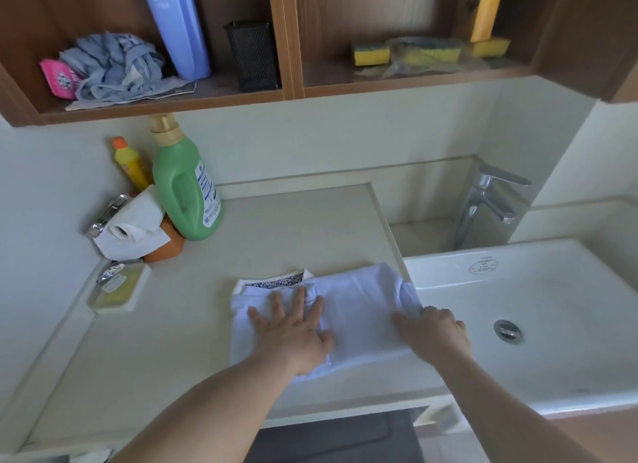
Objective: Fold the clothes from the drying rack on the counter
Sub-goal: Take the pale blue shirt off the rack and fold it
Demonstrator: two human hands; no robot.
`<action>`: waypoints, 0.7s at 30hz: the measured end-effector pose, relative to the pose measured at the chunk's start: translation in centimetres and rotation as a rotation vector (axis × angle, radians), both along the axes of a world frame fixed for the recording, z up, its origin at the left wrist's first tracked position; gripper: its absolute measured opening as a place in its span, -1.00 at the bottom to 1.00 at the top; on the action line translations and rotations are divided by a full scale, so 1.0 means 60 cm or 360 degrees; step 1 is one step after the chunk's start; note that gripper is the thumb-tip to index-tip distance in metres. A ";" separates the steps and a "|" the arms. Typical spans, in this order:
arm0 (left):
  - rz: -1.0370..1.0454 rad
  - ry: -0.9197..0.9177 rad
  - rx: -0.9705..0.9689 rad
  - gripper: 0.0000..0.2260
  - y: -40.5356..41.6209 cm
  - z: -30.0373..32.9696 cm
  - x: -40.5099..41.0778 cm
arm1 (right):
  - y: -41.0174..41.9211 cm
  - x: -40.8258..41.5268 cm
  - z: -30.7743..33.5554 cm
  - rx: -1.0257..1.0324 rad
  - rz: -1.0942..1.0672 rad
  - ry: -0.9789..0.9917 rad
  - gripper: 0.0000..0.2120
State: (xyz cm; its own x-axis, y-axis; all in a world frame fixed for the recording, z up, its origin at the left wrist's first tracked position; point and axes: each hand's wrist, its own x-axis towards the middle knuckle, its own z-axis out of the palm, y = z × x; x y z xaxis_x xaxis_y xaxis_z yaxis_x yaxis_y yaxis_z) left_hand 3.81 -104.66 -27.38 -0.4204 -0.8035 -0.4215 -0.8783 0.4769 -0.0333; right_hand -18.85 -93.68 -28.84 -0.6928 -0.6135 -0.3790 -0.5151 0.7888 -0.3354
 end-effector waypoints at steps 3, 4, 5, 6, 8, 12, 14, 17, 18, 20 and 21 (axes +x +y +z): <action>0.0036 -0.0012 0.0057 -0.31 -0.002 0.007 -0.006 | 0.001 0.005 0.019 0.0016 0.0018 0.0030 -0.37; 0.0045 -0.0013 0.0065 -0.31 -0.001 0.009 -0.008 | 0.002 0.009 0.027 0.0028 0.0039 0.0058 -0.40; 0.0053 -0.0016 0.0068 -0.30 -0.002 0.011 -0.010 | 0.002 0.012 0.036 0.0034 0.0064 0.0084 -0.43; 0.0057 -0.0019 0.0072 -0.29 -0.001 0.012 -0.012 | 0.003 0.015 0.041 0.0027 0.0064 0.0080 -0.47; 0.0070 -0.0027 0.0081 -0.27 -0.001 0.012 -0.015 | -0.002 0.019 0.047 -0.0026 0.0012 -0.0035 -0.55; 0.0081 -0.0015 0.0120 -0.26 -0.006 0.010 -0.016 | -0.017 0.013 0.045 -0.0277 -0.0427 -0.0672 -0.73; 0.0083 0.0006 0.0130 -0.26 -0.009 0.008 -0.014 | -0.017 0.004 0.049 -0.0431 -0.0682 -0.1058 -0.79; 0.0074 0.0020 0.0140 -0.26 -0.013 0.007 -0.012 | -0.012 -0.005 0.063 -0.0452 -0.0653 -0.1117 -0.80; 0.0076 0.0022 0.0143 -0.26 -0.014 0.006 -0.012 | -0.012 -0.006 0.068 -0.0449 -0.0585 -0.1051 -0.79; 0.0077 0.0011 0.0145 -0.25 -0.015 0.004 -0.012 | -0.015 0.000 0.081 -0.0565 -0.0522 -0.1063 -0.80; 0.0076 0.0019 0.0142 -0.25 -0.015 0.003 -0.012 | -0.016 0.006 0.090 -0.0641 -0.0515 -0.1141 -0.79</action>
